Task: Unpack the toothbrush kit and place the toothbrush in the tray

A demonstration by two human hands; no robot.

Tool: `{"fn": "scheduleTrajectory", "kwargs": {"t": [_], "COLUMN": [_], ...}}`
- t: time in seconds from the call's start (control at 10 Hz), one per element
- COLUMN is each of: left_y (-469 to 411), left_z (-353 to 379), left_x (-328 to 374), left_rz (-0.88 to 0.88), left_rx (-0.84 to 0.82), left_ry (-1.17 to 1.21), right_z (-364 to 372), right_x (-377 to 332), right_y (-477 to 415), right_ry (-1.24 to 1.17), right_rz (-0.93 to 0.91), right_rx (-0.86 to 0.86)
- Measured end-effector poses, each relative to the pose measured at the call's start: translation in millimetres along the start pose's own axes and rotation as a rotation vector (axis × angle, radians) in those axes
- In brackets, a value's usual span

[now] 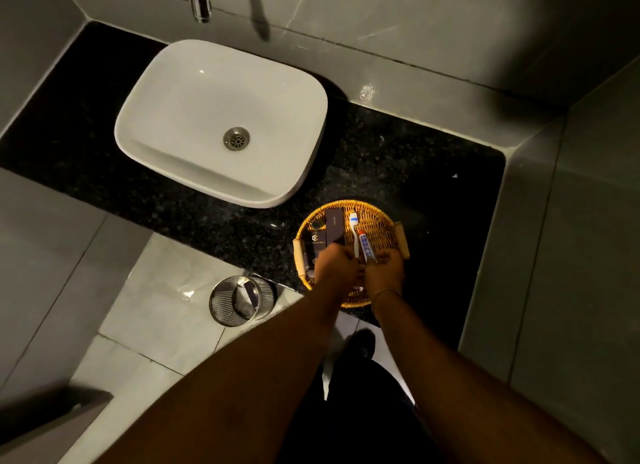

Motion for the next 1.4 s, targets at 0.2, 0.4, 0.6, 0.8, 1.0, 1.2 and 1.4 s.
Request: {"fn": "scheduleTrajectory", "kwargs": {"t": [0.2, 0.4, 0.6, 0.8, 1.0, 1.2, 1.4], "left_y": [3.2, 3.2, 4.7, 14.8, 19.7, 31.7, 43.1], "left_z": [-1.1, 0.2, 0.6, -7.3, -21.8, -44.2, -83.1], "left_x": [6.6, 7.9, 1.8, -0.8, -0.9, 6.0, 10.0], "left_rz": [0.062, 0.069, 0.057, 0.091, 0.154, 0.24, 0.257], "left_rx": [0.011, 0.033, 0.088, 0.1, 0.118, 0.13, 0.259], "left_ry": [-0.068, -0.104, -0.11, -0.113, -0.211, -0.34, -0.468], "right_z": [0.6, 0.3, 2.2, 8.5, 12.9, 9.5, 0.3], "right_x": [3.8, 7.6, 11.7, 4.8, -1.4, -22.4, -82.8], "right_y": [-1.8, 0.9, 9.2, 10.6, 15.3, 25.0, 41.0], "right_ry": [0.066, 0.039, -0.006, -0.073, -0.107, 0.126, 0.218], "right_rz": [-0.015, -0.07, -0.079, -0.01, 0.034, 0.098, -0.185], "right_rx": [0.037, 0.041, 0.076, 0.117, 0.145, 0.139, 0.12]}}
Point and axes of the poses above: each hand's wrist, its own y-axis away from the middle knuckle, its own z-axis out of the palm, x = y × z, the point moved 4 cm from there along -y, towards the middle knuckle, and after that the axes turned 8 degrees about -x, right-handed, at the moved point
